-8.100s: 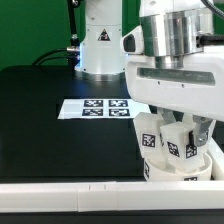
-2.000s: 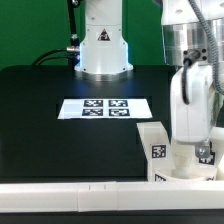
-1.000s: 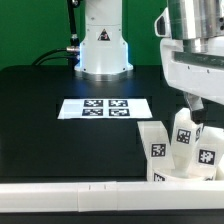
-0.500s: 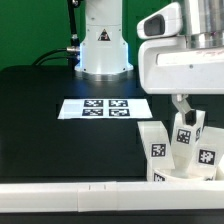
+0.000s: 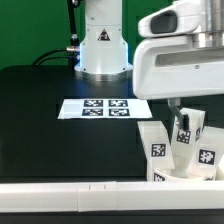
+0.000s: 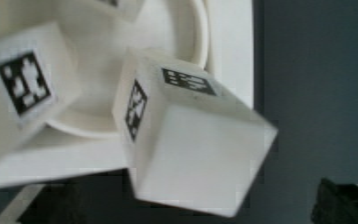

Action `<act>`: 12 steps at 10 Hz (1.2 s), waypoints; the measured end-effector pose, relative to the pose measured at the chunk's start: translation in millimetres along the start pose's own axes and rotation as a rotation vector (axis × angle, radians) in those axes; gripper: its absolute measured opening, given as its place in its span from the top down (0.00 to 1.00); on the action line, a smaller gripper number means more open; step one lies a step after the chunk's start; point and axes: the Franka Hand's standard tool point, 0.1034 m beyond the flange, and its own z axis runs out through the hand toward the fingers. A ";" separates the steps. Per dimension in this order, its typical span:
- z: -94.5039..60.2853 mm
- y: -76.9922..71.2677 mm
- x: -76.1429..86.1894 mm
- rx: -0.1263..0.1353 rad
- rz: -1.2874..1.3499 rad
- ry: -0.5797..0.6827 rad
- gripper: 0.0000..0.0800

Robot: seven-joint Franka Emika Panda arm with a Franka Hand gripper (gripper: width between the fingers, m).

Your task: Assemble stool

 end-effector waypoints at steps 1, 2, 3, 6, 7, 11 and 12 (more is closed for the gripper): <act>0.7 -7.3 -4.3 0.000 -0.148 -0.030 0.19; 1.5 -12.1 -6.0 0.002 -0.216 -0.029 0.19; 2.0 -8.9 -5.7 -0.001 -0.262 -0.030 0.19; 3.0 -1.5 -5.4 -0.029 -0.475 -0.040 0.19; 7.2 2.0 -9.3 -0.045 -0.673 -0.081 0.19; 29.2 7.3 -16.4 -0.077 -0.959 -0.149 0.19; 29.3 11.7 -15.8 -0.078 -0.948 -0.150 0.19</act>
Offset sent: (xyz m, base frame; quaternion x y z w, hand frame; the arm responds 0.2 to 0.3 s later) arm 0.0000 0.0000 0.0000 0.0000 0.0000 -0.1296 0.9916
